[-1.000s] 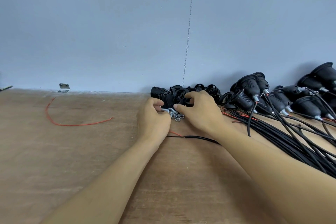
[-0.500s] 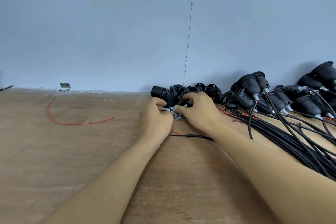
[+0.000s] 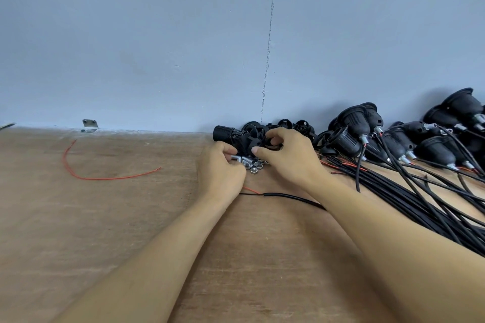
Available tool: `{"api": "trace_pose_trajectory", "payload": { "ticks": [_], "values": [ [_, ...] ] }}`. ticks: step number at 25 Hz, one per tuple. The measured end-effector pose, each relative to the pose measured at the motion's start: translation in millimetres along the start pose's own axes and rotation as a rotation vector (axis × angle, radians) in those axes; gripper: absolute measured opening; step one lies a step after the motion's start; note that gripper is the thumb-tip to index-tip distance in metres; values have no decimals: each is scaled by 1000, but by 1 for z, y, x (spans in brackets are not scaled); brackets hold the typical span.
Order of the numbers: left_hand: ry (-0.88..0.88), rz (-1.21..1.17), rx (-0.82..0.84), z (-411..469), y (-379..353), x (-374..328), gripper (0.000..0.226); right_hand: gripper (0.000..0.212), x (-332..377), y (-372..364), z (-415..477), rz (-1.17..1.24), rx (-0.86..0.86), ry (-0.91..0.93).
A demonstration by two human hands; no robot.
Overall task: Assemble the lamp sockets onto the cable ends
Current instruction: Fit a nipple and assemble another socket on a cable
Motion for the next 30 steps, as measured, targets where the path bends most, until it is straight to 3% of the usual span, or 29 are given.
{"api": "trace_pose_trajectory", "payload": {
  "ticks": [2,6,14,19,23,26,30],
  "values": [
    [-24,38,4,1,1,-1,25,53,2,-6,2,-30,28,-14],
    [-73,85,28,4,0,-1,26,39,3,-12,3,-41,10,-23],
    [-66,88,-10,7,4,0,41,39,-5,-1,6,195,-106,-108],
    [-34,9,62,4,4,-2,49,30,1,5,0,240,-105,-89],
    [-8,23,104,6,5,1,58,19,8,11,-10,211,46,-64],
    [1,13,98,7,8,0,57,25,10,20,-19,54,223,-74],
    [-35,36,46,7,9,1,36,34,3,41,-23,-105,401,-164]
  ]
}}
Point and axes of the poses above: each hand's wrist, its own z-axis towards the middle knuckle, its own y-axis out of the back of the hand, x = y × z, the point moved 4 cm from there along z, towards the middle knuckle, and after that the axes turned 13 degrees about y, right-handed, at the moved point
